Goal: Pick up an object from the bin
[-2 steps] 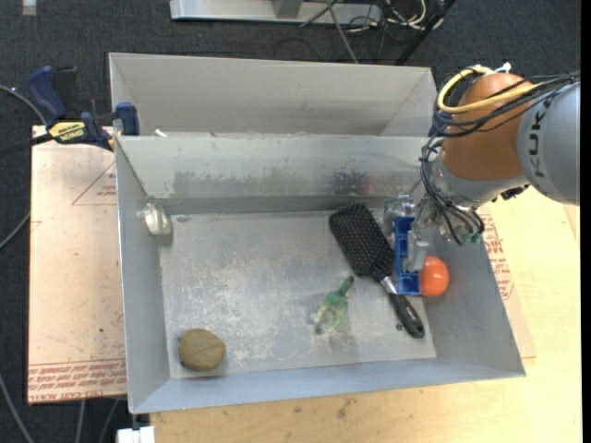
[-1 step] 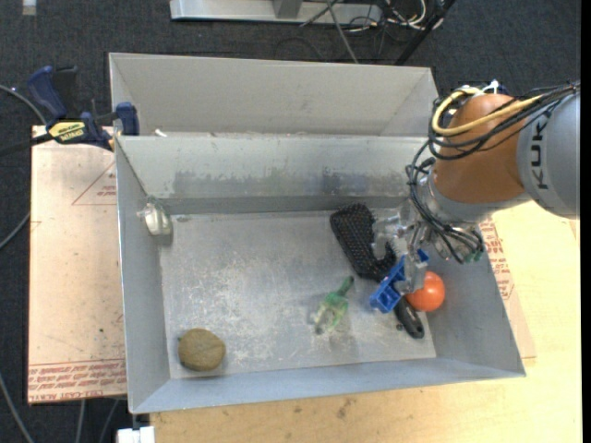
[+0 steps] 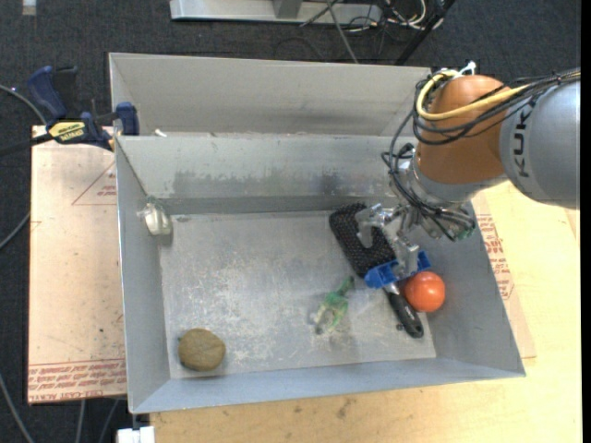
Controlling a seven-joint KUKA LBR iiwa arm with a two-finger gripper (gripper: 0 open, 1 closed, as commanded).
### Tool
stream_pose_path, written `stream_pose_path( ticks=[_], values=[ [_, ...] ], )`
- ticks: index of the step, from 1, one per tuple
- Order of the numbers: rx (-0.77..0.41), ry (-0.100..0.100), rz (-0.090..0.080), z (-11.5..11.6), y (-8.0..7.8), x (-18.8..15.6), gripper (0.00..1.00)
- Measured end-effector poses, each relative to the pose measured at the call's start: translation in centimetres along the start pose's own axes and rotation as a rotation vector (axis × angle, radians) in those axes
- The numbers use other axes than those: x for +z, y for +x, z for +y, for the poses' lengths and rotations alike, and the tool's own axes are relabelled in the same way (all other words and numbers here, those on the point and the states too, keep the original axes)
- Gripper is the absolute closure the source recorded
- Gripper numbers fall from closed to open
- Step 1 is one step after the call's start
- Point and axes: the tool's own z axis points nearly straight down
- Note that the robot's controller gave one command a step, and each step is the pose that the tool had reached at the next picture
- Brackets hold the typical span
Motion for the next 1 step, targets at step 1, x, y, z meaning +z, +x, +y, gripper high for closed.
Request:
stream_pose_path(
  ticks=[1],
  values=[
    [-0.073,0.007,-0.008,4.19,0.5,0.79,0.0]
  ],
)
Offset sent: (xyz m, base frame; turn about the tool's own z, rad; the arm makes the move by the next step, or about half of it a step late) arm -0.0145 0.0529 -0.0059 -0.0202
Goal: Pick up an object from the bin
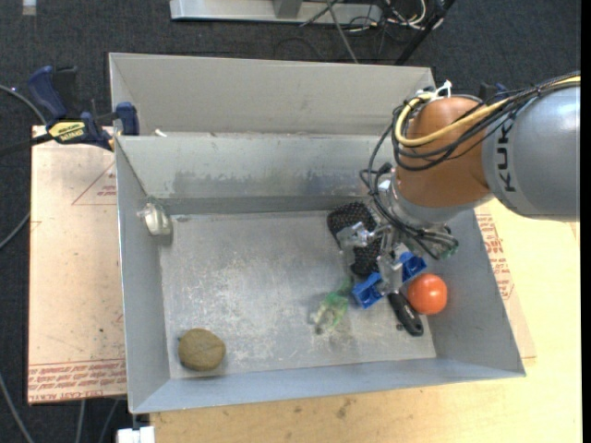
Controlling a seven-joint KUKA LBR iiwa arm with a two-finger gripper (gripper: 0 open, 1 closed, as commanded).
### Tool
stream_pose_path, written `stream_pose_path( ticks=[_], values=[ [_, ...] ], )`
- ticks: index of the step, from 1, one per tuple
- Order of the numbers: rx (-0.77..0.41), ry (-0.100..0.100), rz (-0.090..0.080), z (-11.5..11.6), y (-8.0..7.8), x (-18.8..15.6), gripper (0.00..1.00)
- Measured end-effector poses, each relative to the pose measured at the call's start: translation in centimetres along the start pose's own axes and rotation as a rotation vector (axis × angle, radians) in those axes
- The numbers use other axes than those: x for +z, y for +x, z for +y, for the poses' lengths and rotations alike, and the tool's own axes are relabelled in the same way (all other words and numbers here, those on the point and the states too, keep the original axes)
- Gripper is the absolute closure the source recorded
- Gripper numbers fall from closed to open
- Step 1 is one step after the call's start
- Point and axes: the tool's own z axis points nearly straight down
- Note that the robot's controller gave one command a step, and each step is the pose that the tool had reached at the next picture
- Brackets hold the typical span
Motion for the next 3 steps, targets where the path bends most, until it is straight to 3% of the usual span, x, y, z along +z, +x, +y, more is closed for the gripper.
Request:
stream_pose_path(
  ticks=[1,2,3],
  values=[
    [0.003,-0.005,0.004,1.6,0.8,0.3,0.0],
    [-0.133,-0.023,0.013,-3.1,0.5,2.3,1.0],
    [-0.133,-0.023,0.013,-3.1,0.5,2.4,1.0]
  ],
)
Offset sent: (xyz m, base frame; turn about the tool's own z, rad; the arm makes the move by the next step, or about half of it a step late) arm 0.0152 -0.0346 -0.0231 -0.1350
